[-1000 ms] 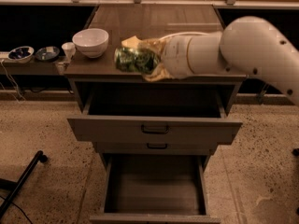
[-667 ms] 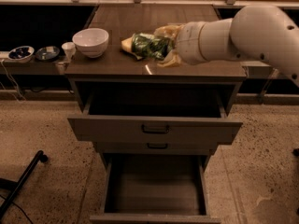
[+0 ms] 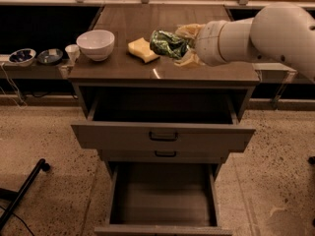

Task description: Pick green can from bottom drawer and place on counter

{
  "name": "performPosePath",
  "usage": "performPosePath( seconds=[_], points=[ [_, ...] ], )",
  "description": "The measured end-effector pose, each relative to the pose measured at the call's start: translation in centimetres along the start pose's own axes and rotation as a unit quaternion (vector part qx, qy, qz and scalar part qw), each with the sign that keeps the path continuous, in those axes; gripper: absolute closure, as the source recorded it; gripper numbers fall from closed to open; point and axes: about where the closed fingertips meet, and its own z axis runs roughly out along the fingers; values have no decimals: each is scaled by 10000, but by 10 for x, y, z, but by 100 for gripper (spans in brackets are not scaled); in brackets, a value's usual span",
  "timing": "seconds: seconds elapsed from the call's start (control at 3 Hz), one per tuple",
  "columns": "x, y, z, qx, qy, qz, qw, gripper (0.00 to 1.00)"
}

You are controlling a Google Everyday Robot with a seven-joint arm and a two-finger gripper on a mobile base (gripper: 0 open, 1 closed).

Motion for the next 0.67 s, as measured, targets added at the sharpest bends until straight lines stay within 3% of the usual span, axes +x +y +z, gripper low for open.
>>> performPosePath(
  seconds=[0.33, 0.67],
  points=[
    [12, -17, 13, -161, 247, 417, 9987, 100],
    [44, -39, 30, -335, 246, 1163, 9923, 100]
  ],
)
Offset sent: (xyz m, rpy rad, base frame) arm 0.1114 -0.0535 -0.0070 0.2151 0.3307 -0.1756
